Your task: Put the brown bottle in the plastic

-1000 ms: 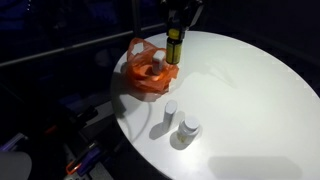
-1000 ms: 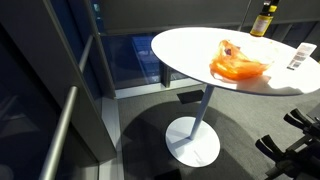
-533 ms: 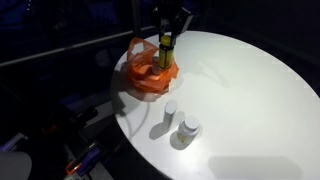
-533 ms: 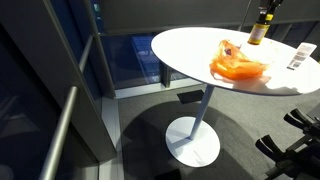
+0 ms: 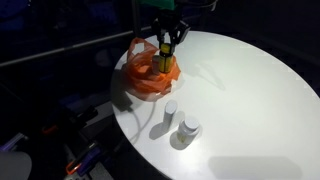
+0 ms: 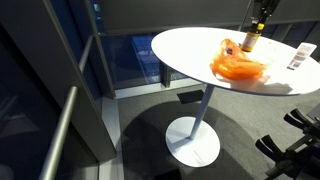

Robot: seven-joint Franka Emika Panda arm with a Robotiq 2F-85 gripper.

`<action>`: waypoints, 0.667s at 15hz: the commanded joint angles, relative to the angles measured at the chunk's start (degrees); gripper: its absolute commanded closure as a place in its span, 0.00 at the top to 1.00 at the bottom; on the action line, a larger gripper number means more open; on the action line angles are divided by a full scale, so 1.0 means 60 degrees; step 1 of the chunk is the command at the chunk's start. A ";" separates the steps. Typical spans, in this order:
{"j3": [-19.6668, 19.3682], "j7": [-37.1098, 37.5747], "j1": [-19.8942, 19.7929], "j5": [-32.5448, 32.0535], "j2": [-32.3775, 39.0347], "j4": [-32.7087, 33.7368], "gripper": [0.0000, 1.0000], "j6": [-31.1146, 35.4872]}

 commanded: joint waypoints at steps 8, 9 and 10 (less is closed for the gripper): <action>0.0089 -0.0319 -0.0054 0.0227 0.0697 0.0352 0.20 0.0918; 0.0098 -0.0322 -0.0055 0.0224 0.0760 0.0368 0.20 0.1019; 0.0108 -0.0320 -0.0054 0.0221 0.0840 0.0399 0.20 0.1102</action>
